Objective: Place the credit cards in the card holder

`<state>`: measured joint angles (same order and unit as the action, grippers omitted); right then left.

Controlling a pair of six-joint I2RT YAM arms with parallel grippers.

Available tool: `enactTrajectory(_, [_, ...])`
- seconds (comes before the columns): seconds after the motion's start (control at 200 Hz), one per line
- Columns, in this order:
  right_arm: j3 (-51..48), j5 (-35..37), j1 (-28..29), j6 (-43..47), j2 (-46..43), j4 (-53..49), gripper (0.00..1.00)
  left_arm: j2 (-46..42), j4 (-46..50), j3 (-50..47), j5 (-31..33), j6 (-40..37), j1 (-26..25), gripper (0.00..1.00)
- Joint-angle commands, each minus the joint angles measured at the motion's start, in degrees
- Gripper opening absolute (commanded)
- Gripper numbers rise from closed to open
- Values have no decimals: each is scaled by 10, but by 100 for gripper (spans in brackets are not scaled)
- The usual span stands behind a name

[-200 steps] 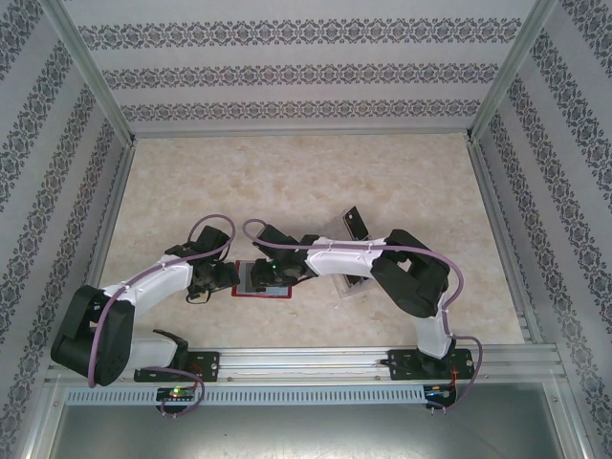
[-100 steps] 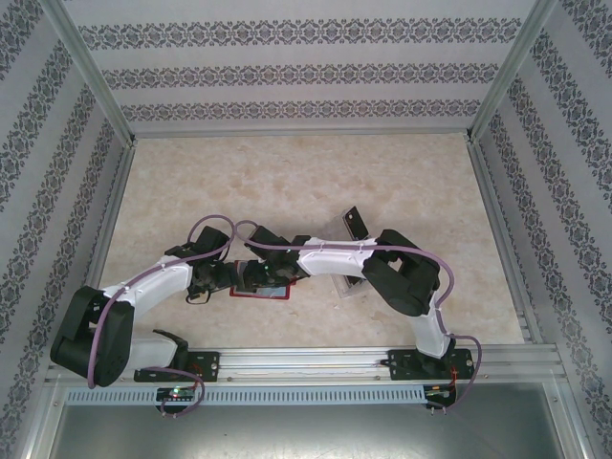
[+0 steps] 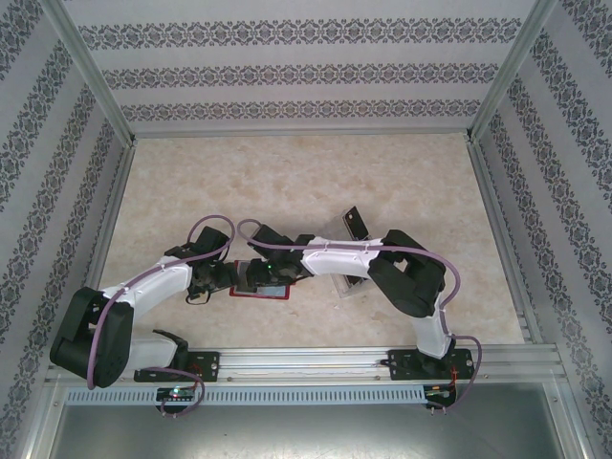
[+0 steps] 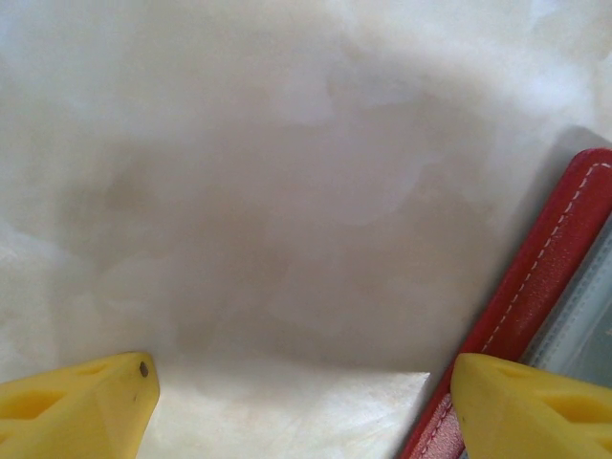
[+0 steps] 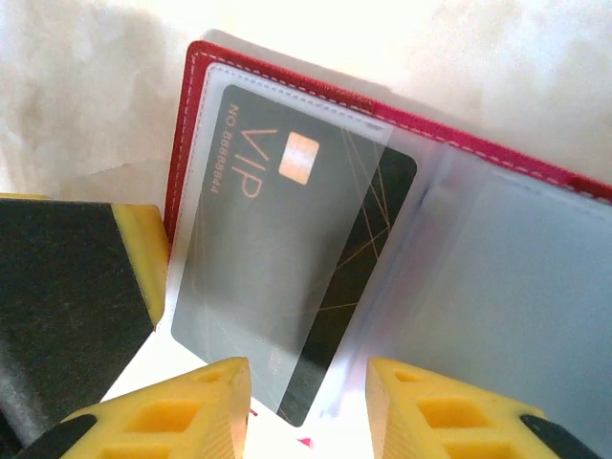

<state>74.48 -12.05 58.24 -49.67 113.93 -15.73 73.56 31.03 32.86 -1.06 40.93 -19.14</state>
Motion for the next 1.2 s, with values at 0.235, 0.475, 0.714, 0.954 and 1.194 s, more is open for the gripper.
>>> enactTrajectory(0.235, [13,5,-6,11,5,-11,38,15,-31,-23,-42,8,-10,82])
enactTrajectory(0.475, [25,-2,-6,10,21,-7,38,18,-33,-24,-44,8,-10,82])
enactTrajectory(0.714, [36,-6,-6,7,30,-3,38,16,-32,-24,-45,9,-10,82])
enactTrajectory(0.954, [51,-16,-5,6,44,3,38,15,-34,-28,-46,11,-11,82])
enactTrajectory(1.194, [52,-19,-5,10,44,7,37,15,-34,-28,-47,12,-11,82])
